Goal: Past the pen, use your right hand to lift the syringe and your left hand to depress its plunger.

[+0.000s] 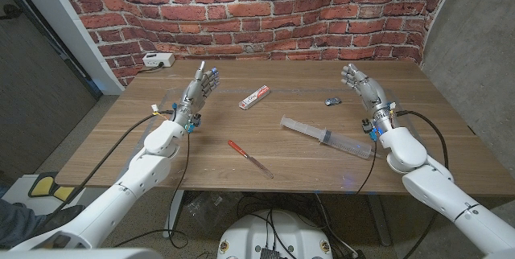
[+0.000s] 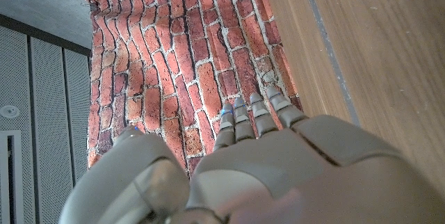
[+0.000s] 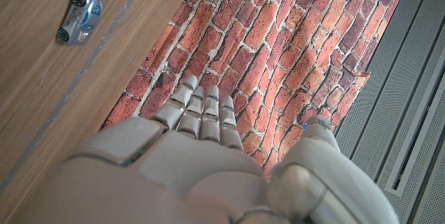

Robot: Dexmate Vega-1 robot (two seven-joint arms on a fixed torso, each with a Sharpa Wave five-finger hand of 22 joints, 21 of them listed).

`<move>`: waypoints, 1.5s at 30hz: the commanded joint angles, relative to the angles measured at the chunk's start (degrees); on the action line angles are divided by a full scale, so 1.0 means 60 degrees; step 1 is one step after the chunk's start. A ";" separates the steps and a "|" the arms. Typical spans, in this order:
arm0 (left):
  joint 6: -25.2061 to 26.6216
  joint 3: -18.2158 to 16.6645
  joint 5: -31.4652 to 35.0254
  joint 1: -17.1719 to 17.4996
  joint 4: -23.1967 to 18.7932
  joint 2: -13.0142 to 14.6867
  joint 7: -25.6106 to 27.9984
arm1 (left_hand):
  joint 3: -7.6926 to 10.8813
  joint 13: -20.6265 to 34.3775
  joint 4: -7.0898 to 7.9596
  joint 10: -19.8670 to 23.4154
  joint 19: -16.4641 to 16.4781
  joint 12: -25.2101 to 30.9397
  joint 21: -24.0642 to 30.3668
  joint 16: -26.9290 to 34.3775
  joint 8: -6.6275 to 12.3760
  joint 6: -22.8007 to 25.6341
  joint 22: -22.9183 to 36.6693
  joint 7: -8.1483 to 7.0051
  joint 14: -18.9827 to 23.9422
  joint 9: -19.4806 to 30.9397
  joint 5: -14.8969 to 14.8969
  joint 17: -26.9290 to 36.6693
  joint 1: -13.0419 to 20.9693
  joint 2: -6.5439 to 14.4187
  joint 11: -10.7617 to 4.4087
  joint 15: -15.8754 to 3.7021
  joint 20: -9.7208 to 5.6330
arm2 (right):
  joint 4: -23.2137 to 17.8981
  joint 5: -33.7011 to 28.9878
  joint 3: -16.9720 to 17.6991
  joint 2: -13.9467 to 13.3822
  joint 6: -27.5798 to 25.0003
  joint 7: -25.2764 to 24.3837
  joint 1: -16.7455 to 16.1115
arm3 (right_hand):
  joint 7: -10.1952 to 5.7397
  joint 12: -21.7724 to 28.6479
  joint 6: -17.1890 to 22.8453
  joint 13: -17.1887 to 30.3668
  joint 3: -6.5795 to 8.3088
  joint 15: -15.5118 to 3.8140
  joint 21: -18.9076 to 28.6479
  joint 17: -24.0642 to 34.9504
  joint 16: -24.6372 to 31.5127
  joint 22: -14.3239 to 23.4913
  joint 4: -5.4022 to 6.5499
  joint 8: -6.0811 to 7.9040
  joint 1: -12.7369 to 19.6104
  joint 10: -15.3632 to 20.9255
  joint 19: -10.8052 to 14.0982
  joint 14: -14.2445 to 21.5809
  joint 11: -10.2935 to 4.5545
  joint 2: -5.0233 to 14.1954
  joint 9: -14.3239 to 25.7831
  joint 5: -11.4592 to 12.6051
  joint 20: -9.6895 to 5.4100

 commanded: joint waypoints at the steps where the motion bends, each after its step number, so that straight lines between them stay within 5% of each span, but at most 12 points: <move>1: -0.0190 -0.0047 0.0204 0.0169 -0.0124 0.0137 0.0085 | 0.0022 0.0052 -0.0063 0.0151 0.0490 -0.0009 0.0151 -0.0017 0.0019 0.0153 0.0031 0.0021 0.0162 0.0030 -0.0019 0.0033 0.0154 0.0067 0.0040 -0.0020 -0.0117 | -0.1164 -0.1000 0.0477 -0.0278 -0.0499 -0.0721 -0.1054 | -0.0055 -0.0036 0.0052 0.0030 0.0025 -0.0076 -0.0030 0.0001 -0.0012 0.0038 -0.0054 -0.0007 0.0132 0.0001 0.0084 0.0082 -0.0053 0.0005 0.0016 0.0062 -0.0018; 11: -0.0124 0.0046 0.0138 0.0040 -0.0037 0.0216 -0.0256 | 0.0018 0.0054 -0.0096 0.0341 0.0509 0.0005 0.0099 0.0006 0.0030 0.0331 0.0034 0.0048 0.0381 0.0033 -0.0076 0.0041 0.0244 0.0096 0.0066 -0.0048 -0.0208 | -0.1090 -0.1431 0.0675 -0.0215 0.0131 -0.0596 -0.1467 | 0.0022 0.0018 0.0144 0.0032 0.0016 -0.0254 0.0110 -0.0004 0.0100 0.0029 -0.0203 0.0037 0.0285 0.0134 0.0634 0.0498 -0.0051 -0.0099 0.0002 0.0109 -0.0131; 13: -0.0040 0.0076 0.0164 -0.0001 -0.0046 0.0296 -0.0331 | -0.0002 0.0055 -0.0107 0.0658 0.1089 0.0042 0.0255 0.0070 0.0062 0.0622 0.0043 0.0092 0.0777 0.0035 -0.0157 0.0052 0.0311 0.0143 0.0071 -0.0047 -0.0203 | -0.1074 -0.1439 0.0738 -0.0243 0.0216 -0.0509 -0.1546 | 0.0088 0.0078 0.0343 0.0034 0.0026 -0.0311 0.0161 -0.0006 0.0146 0.0022 -0.0244 0.0104 0.0344 0.0297 0.0878 0.0724 -0.0026 -0.0100 0.0003 0.0129 -0.0136; 16: 0.0034 0.0107 0.0238 -0.0038 -0.0080 0.0370 -0.0343 | -0.0020 0.0056 -0.0105 0.0900 0.1266 0.0086 0.0287 0.0100 0.0089 0.0806 0.0048 0.0115 0.0987 0.0037 -0.0203 0.0058 0.0331 0.0163 0.0085 -0.0051 -0.0206 | -0.1224 -0.1662 0.0894 -0.0248 0.0118 -0.0631 -0.1764 | 0.0183 0.0105 0.0417 0.0036 0.0039 -0.0297 0.0236 -0.0010 0.0169 0.0016 -0.0285 0.0118 0.0408 0.0392 0.1184 0.0915 -0.0007 -0.0101 0.0003 0.0143 -0.0129; 33: 0.0024 0.0277 0.0273 -0.0293 0.0178 0.0168 -0.0425 | -0.0079 0.0051 -0.0115 0.1574 0.1509 0.0161 0.0248 0.0101 0.0208 0.1542 0.0043 0.0102 0.1491 0.0032 -0.0337 0.0046 0.0421 0.0204 0.0004 -0.0230 -0.0241 | -0.1967 -0.3704 0.1591 -0.0135 -0.0555 -0.1515 -0.2697 | 0.0143 0.0193 0.0519 0.0038 0.0046 -0.0457 0.0262 -0.0011 0.0210 0.0012 -0.0343 0.0123 0.0497 0.0692 0.1486 0.1313 -0.0143 -0.0126 0.0006 0.0162 -0.0162; 38: -0.0032 0.0335 0.0325 -0.0365 0.0226 0.0095 -0.0433 | -0.0090 0.0049 -0.0116 0.1648 0.1453 0.0156 0.0201 0.0081 0.0209 0.1623 0.0040 0.0120 0.1528 0.0031 -0.0355 0.0043 0.0435 0.0211 -0.0003 -0.0244 -0.0275 | -0.2142 -0.4427 0.1852 -0.0032 -0.0710 -0.1851 -0.3008 | 0.0043 0.0357 0.0872 0.0024 0.0015 -0.0705 0.0339 -0.0013 0.0295 0.0012 -0.0377 0.0201 0.0551 0.1326 0.2049 0.2039 -0.0321 -0.0203 0.0008 0.0192 -0.0306; 45: 0.0169 0.0446 0.0513 -0.0459 0.0085 0.0249 -0.0460 | -0.0098 0.0048 -0.0115 0.1680 0.1410 0.0139 0.0163 0.0055 0.0194 0.1654 0.0038 0.0120 0.1536 0.0030 -0.0370 0.0041 0.0445 0.0220 -0.0033 -0.0259 -0.0291 | -0.2218 -0.5478 0.2064 0.0136 -0.0866 -0.2302 -0.3261 | 0.0026 0.0310 0.0882 0.0022 0.0018 -0.0753 0.0319 -0.0018 0.0245 0.0011 -0.0405 0.0186 0.0601 0.1269 0.2087 0.2038 -0.0332 -0.0228 0.0008 0.0209 -0.0351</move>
